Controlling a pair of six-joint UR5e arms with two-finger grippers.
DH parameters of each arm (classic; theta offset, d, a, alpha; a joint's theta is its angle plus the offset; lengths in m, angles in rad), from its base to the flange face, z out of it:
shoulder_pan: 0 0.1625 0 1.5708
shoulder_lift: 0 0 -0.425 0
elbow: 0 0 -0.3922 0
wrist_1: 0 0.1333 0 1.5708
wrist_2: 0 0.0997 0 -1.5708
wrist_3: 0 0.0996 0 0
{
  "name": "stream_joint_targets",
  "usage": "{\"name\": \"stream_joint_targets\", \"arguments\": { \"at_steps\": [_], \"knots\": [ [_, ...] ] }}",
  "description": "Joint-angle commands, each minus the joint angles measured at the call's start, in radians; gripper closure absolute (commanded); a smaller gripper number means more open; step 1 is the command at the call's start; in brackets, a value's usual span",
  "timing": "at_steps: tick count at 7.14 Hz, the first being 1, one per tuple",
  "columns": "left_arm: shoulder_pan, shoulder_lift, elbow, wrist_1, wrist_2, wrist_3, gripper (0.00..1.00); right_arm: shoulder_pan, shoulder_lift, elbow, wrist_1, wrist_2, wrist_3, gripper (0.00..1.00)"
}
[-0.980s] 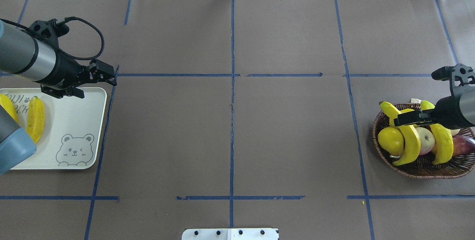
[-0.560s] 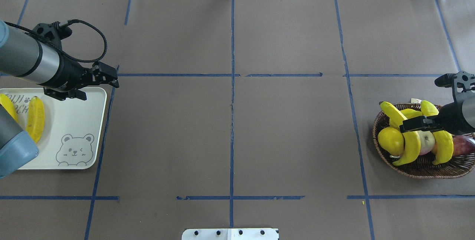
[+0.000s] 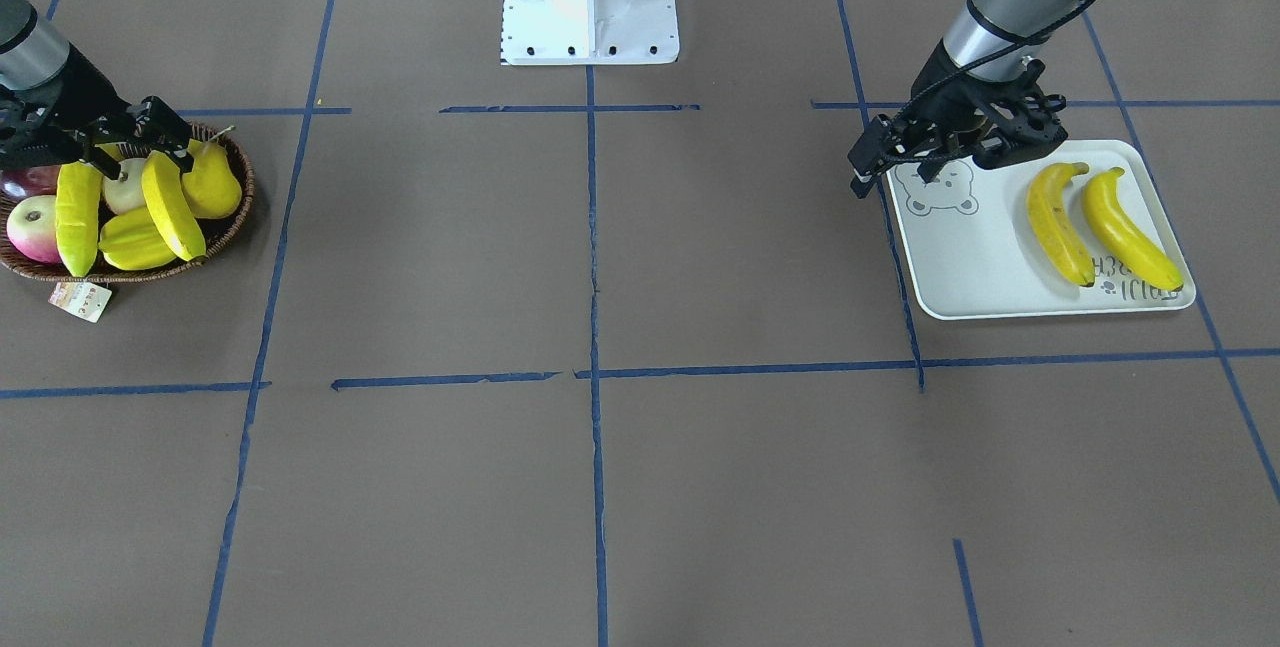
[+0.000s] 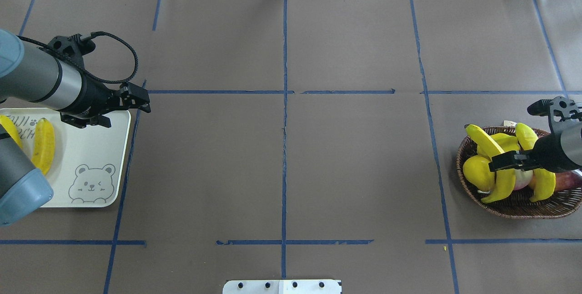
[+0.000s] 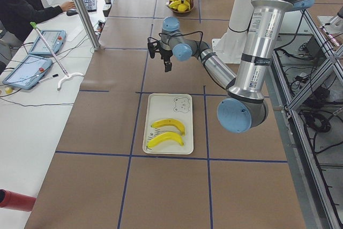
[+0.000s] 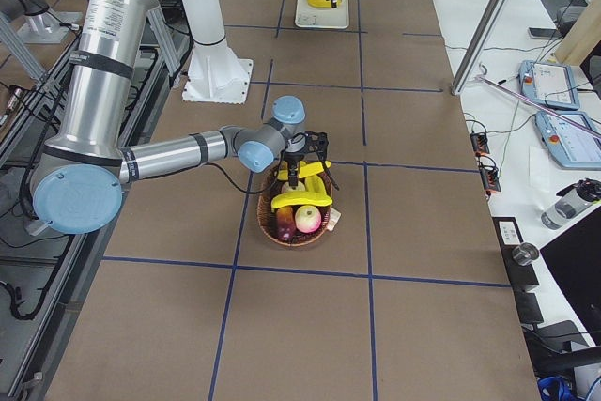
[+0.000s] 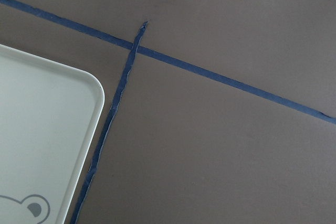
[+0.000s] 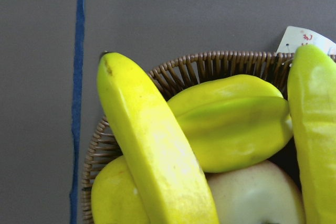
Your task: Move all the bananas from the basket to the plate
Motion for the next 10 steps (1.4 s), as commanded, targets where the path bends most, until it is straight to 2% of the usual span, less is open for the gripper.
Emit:
{"name": "stream_joint_targets", "arguments": {
  "at_steps": [1, 2, 4, 7, 8, 10],
  "knots": [
    [0.002, 0.001, 0.003, 0.0, 0.002, 0.0, 0.01, -0.011, 0.003, 0.001, 0.006, 0.0, 0.0, 0.24],
    [0.002, 0.001, 0.003, 0.0, 0.004, 0.0, 0.01, -0.012, 0.003, 0.001, 0.006, 0.0, 0.0, 0.32],
    [0.001, 0.001, 0.003, 0.0, 0.004, 0.0, 0.01, -0.012, 0.001, 0.001, 0.007, 0.0, 0.0, 0.61],
    [0.004, 0.0, 0.003, 0.0, 0.005, 0.0, 0.01, -0.005, -0.011, 0.031, 0.007, 0.0, 0.0, 0.92],
    [0.005, 0.0, 0.0, 0.0, 0.005, 0.0, 0.01, -0.003, -0.026, 0.062, 0.007, 0.011, 0.0, 0.96],
    [0.005, 0.0, 0.0, 0.0, 0.005, 0.0, 0.01, 0.104, -0.034, 0.106, 0.007, 0.116, 0.0, 0.97]
  ]
}}
